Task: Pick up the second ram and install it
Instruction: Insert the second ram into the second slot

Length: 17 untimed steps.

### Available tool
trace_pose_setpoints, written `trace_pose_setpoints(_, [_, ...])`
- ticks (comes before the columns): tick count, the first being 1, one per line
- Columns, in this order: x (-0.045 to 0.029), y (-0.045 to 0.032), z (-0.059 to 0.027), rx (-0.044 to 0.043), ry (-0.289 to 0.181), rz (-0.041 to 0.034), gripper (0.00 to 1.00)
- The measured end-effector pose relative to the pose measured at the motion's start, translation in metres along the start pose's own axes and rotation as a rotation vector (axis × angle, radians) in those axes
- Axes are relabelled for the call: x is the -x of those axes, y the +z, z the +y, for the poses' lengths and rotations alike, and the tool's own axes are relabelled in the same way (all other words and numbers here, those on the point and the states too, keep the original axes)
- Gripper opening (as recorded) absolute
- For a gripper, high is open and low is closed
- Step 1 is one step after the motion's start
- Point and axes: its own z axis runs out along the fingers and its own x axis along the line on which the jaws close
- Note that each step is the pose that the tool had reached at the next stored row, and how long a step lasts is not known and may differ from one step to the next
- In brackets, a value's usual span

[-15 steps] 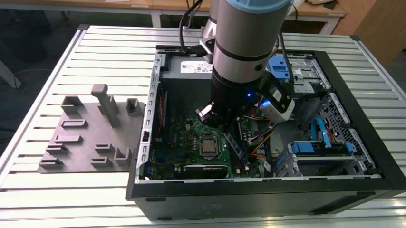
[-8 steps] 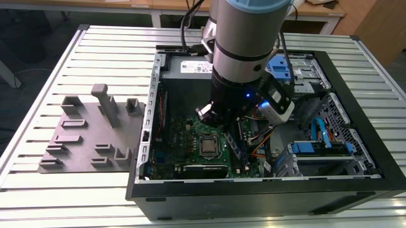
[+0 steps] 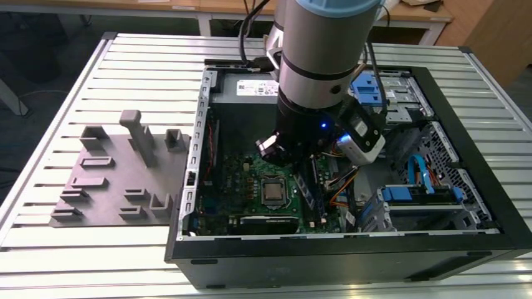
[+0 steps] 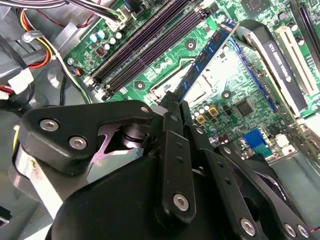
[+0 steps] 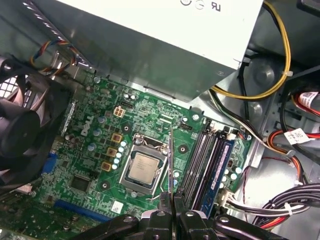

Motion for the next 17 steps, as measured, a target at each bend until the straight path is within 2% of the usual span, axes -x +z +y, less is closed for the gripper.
trace_pose_setpoints(17, [0.0000,0.0001,0.0000,-0.0025,0.057,-0.0024,0.14])
